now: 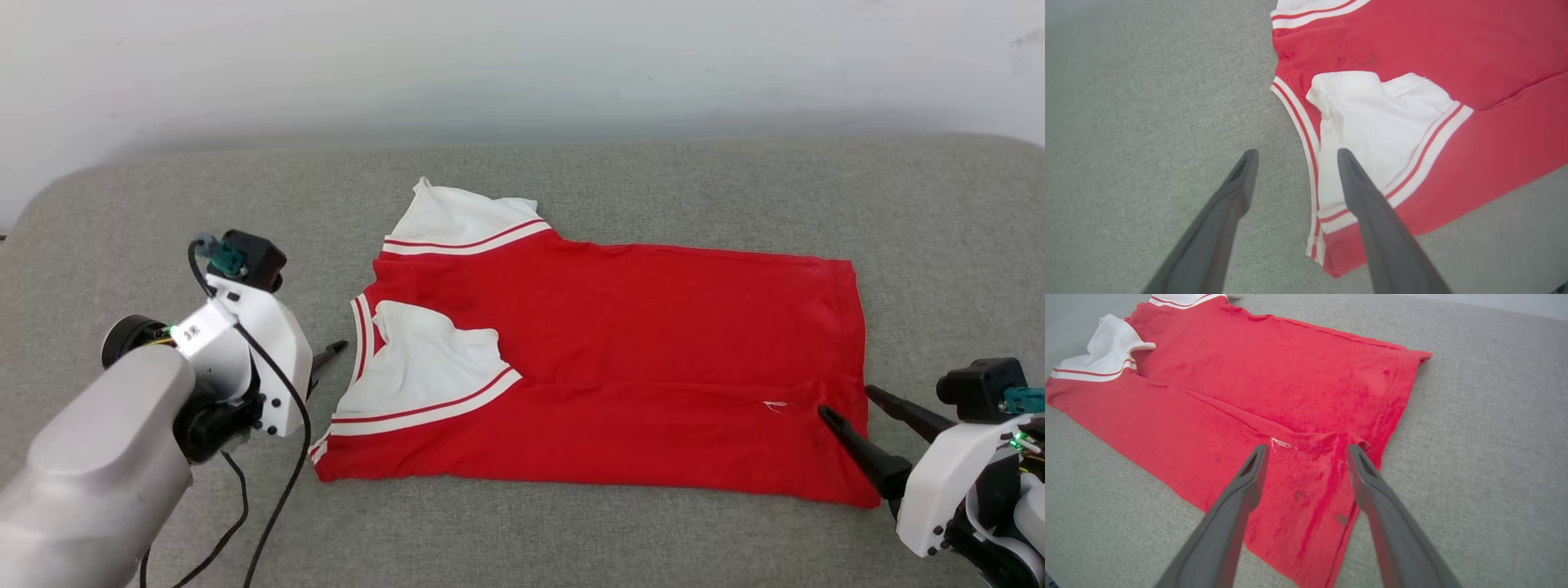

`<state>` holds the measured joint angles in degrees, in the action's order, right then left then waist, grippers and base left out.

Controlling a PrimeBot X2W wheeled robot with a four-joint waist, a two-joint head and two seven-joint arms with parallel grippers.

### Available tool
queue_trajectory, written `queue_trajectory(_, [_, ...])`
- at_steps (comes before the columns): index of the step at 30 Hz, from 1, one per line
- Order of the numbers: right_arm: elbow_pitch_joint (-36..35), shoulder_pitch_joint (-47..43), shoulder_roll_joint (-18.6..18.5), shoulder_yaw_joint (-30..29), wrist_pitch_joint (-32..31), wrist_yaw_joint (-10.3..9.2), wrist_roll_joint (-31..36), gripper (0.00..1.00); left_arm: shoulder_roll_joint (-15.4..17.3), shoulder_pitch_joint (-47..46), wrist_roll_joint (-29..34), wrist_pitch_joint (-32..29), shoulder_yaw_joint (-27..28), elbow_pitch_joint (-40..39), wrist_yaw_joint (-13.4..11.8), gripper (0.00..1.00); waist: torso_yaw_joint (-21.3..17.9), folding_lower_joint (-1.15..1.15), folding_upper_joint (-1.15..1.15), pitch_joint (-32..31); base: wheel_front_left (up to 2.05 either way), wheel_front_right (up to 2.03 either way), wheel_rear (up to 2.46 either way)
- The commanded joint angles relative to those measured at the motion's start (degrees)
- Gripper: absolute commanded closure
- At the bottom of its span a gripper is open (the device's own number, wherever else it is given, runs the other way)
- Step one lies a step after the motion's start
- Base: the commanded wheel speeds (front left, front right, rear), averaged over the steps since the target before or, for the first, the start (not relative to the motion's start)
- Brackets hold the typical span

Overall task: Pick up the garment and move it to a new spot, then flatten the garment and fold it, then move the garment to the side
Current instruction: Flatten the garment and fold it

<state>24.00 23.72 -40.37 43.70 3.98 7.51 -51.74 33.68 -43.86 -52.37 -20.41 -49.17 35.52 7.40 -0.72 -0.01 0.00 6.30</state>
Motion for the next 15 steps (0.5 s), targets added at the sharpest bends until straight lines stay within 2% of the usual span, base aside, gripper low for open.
queue_trajectory(1, [-0.38, -0.65, 0.22, -0.46, -0.29, -0.05, 0.23, 0.0, 1.16, -0.55, -2.83, -3.73, -0.15, -2.49, -0.02, 0.0, 0.12, 0.01, 0.0, -0.14, 0.0, 0.0, 0.0])
queue_trajectory(4, [-0.75, -1.11, 0.48, -0.98, -0.87, -0.05, 0.52, 0.0, 3.73, -1.27, -5.63, -9.67, -0.95, -5.77, -0.02, 0.0, 0.05, 0.01, 0.0, -0.28, 0.0, 0.0, 0.0])
queue_trajectory(9, [-1.45, -1.36, 0.79, -1.19, -2.2, -0.05, 0.66, 0.0, 5.52, -1.33, -8.13, -15.68, -1.88, -8.11, -0.01, 0.0, -0.29, 0.01, 0.0, -0.4, 0.0, 0.0, 0.0])
queue_trajectory(15, [-2.27, -1.21, 1.24, -1.57, -3.42, -0.05, 0.72, 0.0, 5.69, -0.18, -9.51, -22.01, -4.1, -8.3, -0.16, 0.0, -0.83, 0.01, 0.0, 0.05, 0.0, 0.0, 0.0])
